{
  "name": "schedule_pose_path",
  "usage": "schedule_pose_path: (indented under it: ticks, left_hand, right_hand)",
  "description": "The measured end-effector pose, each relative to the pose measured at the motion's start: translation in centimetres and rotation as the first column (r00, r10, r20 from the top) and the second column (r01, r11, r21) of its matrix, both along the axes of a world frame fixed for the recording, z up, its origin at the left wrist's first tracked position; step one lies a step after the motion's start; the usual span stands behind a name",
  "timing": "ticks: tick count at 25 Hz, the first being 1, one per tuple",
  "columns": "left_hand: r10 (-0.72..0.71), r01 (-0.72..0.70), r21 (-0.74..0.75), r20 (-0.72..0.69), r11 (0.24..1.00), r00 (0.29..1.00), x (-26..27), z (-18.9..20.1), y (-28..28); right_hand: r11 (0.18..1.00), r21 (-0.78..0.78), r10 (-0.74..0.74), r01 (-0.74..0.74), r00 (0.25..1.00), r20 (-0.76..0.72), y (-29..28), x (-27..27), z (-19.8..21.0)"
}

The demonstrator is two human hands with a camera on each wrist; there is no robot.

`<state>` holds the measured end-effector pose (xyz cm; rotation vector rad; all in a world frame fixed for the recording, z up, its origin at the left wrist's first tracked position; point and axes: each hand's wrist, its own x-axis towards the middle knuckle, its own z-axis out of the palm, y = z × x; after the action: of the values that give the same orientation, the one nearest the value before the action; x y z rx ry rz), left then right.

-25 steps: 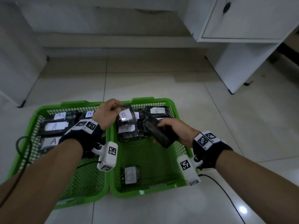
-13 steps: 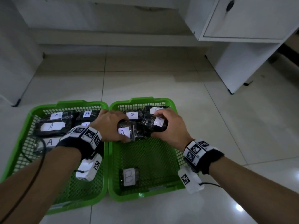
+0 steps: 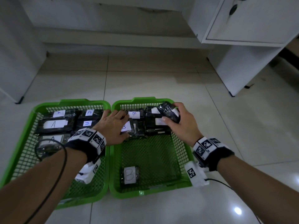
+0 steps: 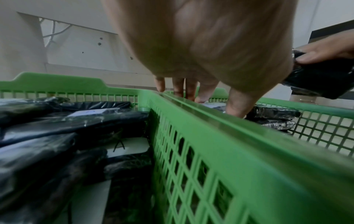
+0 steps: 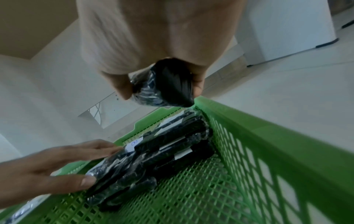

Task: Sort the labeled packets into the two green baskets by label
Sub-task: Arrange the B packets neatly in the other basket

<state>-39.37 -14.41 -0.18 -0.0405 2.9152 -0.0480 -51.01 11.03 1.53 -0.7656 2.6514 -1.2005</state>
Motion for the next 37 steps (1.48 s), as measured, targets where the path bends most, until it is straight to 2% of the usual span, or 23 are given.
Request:
schedule_pose_path:
  ticks: [2, 5, 9, 11, 13, 14, 16, 18, 20, 23, 30, 33, 35, 37]
  left_hand:
    - [0.001, -0.001, 0.020, -0.024, 1.000, 1.000, 0.2, -0.2, 0.2]
    - [0.013, -0.011, 0.051, -0.041, 0.999, 0.999, 0.2, -0.4, -0.1]
    - [0.055, -0.048, 0.126, -0.048, 0.991, 0.997, 0.2, -0.3, -0.1]
    - [0.097, -0.082, 0.198, -0.062, 0.977, 0.993, 0.3, -0.1, -0.1]
    - [0.117, -0.094, 0.234, -0.086, 0.968, 0.989, 0.4, 0.0, -0.3]
    - [0.114, -0.090, 0.232, -0.094, 0.969, 0.989, 0.4, 0.0, -0.3]
    - [0.110, -0.087, 0.223, -0.091, 0.971, 0.990, 0.4, -0.3, -0.1]
    - [0.119, -0.097, 0.223, -0.087, 0.970, 0.989, 0.4, -0.6, 0.2]
    - [0.128, -0.104, 0.231, -0.090, 0.967, 0.988, 0.5, -0.7, 0.3]
    - [0.139, -0.115, 0.246, -0.083, 0.962, 0.987, 0.6, -0.8, 0.3]
    - [0.153, -0.130, 0.282, -0.060, 0.950, 0.986, 0.8, -0.2, 0.5]
    - [0.159, -0.139, 0.297, -0.044, 0.945, 0.986, 0.8, -0.2, 0.4]
    - [0.170, -0.142, 0.319, -0.061, 0.937, 0.983, 0.8, -0.1, 0.4]
    - [0.177, -0.138, 0.308, -0.101, 0.941, 0.979, 1.0, -0.1, 0.3]
  right_hand:
    - [0.998, 0.002, 0.063, -0.063, 0.996, 0.060, 0.3, 0.1, 0.0]
    - [0.976, 0.040, 0.210, -0.212, 0.977, 0.042, 0.0, 1.2, -0.6]
    - [0.944, 0.204, 0.277, -0.259, 0.959, -0.060, -0.7, 1.3, -0.6]
    - [0.910, 0.306, 0.309, -0.280, 0.950, -0.050, -0.7, 0.9, -0.6]
    - [0.812, 0.461, 0.407, -0.358, 0.913, -0.008, -0.6, 1.0, -0.6]
    - [0.729, 0.564, 0.468, -0.388, 0.884, 0.004, -0.7, 1.2, -0.7]
    - [0.559, 0.745, 0.561, -0.363, 0.828, -0.017, -1.2, 2.0, -0.7]
    - [0.497, 0.817, 0.607, -0.293, 0.790, -0.086, -1.8, 2.6, -0.7]
    - [0.490, 0.837, 0.621, -0.244, 0.772, -0.139, -2.5, 3.1, -0.5]
    - [0.493, 0.845, 0.601, -0.205, 0.783, -0.161, -3.1, 3.6, 0.0]
    - [0.510, 0.820, 0.527, -0.261, 0.848, -0.057, -3.1, 3.1, 0.4]
    - [0.494, 0.830, 0.532, -0.257, 0.845, -0.055, -3.3, 3.6, 1.4]
    - [0.488, 0.793, 0.528, -0.365, 0.847, 0.065, -4.1, 4.8, 2.2]
    - [0.452, 0.704, 0.499, -0.547, 0.810, 0.309, -5.8, 6.5, 1.8]
